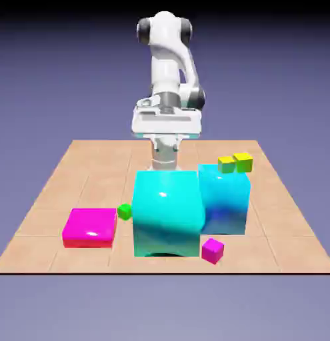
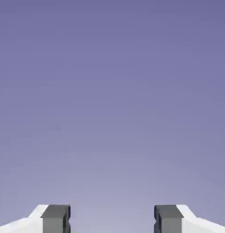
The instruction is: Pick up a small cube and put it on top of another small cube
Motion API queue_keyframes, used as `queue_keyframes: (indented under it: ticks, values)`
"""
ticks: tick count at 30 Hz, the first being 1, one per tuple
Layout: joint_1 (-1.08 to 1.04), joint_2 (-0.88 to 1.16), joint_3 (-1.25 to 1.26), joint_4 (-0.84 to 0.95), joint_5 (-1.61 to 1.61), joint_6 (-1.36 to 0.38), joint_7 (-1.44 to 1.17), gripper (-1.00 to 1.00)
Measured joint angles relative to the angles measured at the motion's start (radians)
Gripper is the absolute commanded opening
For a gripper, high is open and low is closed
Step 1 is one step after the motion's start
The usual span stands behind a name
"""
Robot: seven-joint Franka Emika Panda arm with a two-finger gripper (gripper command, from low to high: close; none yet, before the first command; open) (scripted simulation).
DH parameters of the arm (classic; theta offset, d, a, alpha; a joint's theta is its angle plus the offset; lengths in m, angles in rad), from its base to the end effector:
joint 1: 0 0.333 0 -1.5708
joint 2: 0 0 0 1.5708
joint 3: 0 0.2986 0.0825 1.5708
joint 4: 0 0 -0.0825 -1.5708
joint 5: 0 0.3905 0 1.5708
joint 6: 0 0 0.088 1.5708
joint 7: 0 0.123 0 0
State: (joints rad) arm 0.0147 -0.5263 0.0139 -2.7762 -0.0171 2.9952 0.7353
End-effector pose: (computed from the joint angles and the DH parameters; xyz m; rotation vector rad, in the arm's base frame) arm 0.4249 0.0132 0.4208 -2.5490 0.9159 -0.9908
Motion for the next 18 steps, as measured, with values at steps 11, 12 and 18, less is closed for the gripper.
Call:
queue_keyframes:
  ticks: [11, 12, 18]
  values:
    - [0.025, 0.399, 0.126, 0.309, -0.156, -0.381, -0.052, 0.00]
    - [0.030, 0.435, 0.138, 0.337, -0.170, -0.416, -0.056, 0.00]
    - [0.042, 0.652, 0.207, 0.505, -0.255, -0.624, -0.085, 0.00]
